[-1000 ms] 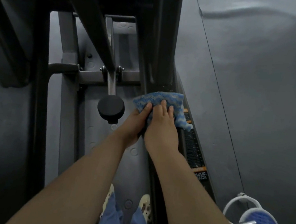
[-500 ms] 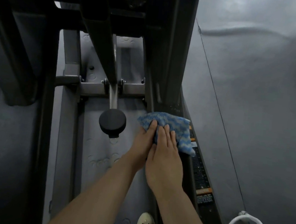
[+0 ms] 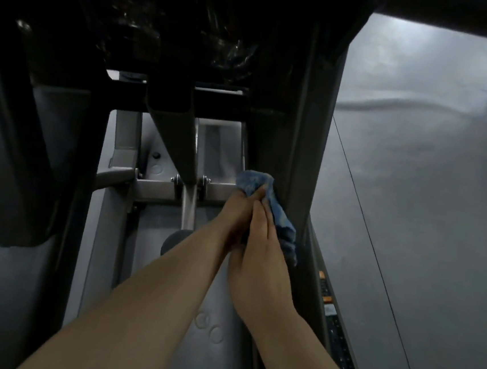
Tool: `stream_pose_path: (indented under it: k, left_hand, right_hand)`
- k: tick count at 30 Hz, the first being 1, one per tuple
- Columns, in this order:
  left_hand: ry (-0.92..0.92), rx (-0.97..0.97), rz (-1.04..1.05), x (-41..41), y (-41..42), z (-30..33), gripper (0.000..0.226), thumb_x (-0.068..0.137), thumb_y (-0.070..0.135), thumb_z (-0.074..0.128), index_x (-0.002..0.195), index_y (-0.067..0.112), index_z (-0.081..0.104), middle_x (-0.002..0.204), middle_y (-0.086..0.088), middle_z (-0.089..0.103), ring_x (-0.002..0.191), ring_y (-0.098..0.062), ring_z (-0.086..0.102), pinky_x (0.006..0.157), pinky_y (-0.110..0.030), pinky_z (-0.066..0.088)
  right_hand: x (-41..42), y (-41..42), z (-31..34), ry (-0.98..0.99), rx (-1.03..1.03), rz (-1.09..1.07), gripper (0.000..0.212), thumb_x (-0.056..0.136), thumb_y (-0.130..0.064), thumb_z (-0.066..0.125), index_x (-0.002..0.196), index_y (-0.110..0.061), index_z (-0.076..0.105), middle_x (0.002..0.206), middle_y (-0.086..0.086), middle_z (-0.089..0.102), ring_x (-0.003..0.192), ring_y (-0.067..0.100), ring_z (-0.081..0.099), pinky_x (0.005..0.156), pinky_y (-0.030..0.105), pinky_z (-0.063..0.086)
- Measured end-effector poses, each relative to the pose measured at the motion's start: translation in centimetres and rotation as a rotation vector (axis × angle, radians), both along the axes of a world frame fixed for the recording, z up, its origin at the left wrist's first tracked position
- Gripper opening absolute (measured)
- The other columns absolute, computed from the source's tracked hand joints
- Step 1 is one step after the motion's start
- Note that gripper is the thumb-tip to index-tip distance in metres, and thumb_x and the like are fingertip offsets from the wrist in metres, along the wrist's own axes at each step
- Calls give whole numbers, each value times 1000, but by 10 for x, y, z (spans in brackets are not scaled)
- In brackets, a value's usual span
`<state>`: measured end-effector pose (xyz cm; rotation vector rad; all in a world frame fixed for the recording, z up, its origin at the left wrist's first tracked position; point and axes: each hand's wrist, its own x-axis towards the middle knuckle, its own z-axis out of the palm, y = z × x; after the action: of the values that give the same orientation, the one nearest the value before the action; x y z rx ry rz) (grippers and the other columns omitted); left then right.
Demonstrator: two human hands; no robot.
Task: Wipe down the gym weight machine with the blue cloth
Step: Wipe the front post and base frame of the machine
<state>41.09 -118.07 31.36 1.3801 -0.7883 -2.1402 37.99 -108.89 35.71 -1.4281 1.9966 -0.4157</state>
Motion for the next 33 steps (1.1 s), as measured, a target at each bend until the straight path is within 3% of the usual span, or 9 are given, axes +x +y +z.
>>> stream_pose_path:
  k: [3, 5, 7, 11, 18, 22, 26, 30, 33]
  left_hand:
    - [-67, -16, 43, -11, -28, 1, 22, 99, 20, 40, 85, 9, 52, 79, -8, 52, 77, -22, 53, 65, -22, 45]
    - [-177, -46, 48, -19, -48, -4, 26, 97, 17, 45, 113, -1, 54, 101, -18, 57, 100, -27, 55, 82, -34, 48]
    - [-261, -41, 27, -25, -67, -13, 42, 96, 15, 47, 132, -8, 43, 129, -24, 51, 121, -34, 50, 97, -40, 42]
    - [-293, -31, -24, -38, -93, -28, 45, 98, 16, 44, 132, -12, 40, 136, -24, 46, 125, -37, 44, 100, -35, 37]
    - [-155, -5, 263, -41, -114, -32, 35, 96, 21, 39, 121, 4, 55, 110, -22, 62, 83, -31, 59, 84, -39, 45]
    - [-171, -144, 258, -53, -142, -61, 41, 72, 39, 47, 103, 17, 63, 104, -13, 65, 99, -35, 62, 91, -45, 49]
    - [-196, -168, 285, -57, -167, -83, 21, 91, 27, 49, 88, 13, 64, 87, -11, 67, 87, -33, 65, 80, -42, 51]
    - [-265, -60, 211, -46, -142, -73, 71, 89, 62, 21, 132, 13, 49, 133, -13, 53, 118, -33, 53, 103, -43, 40]
    - [-363, -180, 82, -32, -86, -24, 49, 101, 24, 27, 146, 3, 24, 146, -15, 35, 132, -31, 39, 108, -39, 35]
  right_hand:
    - [-6, -6, 5, 95, -389, -57, 44, 92, -12, 49, 136, -16, 44, 136, 1, 48, 120, 13, 49, 98, 28, 45]
    - [-22, 0, -1, 148, -514, -209, 31, 87, -9, 55, 117, -14, 55, 121, 3, 53, 107, 14, 52, 87, 28, 48]
    - [-45, 7, -11, 100, -315, -363, 31, 90, -17, 56, 120, -18, 51, 123, -1, 48, 108, 13, 49, 90, 30, 47]
    - [-78, 12, -17, -92, 155, -395, 50, 93, -33, 54, 140, -30, 38, 132, -2, 51, 114, 17, 53, 96, 40, 48]
    - [-83, 7, -1, 137, 267, -192, 59, 93, -44, 50, 146, -33, 26, 114, -11, 61, 100, 8, 59, 98, 36, 48]
    - [-76, 6, 1, 146, 272, -185, 65, 94, -44, 46, 150, -31, 15, 127, -11, 55, 110, 9, 55, 98, 31, 47]
    - [-76, 6, -2, 167, 224, -199, 61, 96, -41, 42, 150, -30, 15, 123, -9, 56, 106, 11, 57, 93, 33, 49]
    - [-75, 6, -9, 96, 223, -257, 57, 98, -34, 41, 150, -31, 16, 121, -5, 56, 100, 14, 59, 92, 40, 50]
    - [-77, 13, -9, 64, 232, -246, 57, 98, -31, 41, 149, -34, 16, 118, -6, 54, 98, 15, 60, 90, 38, 50]
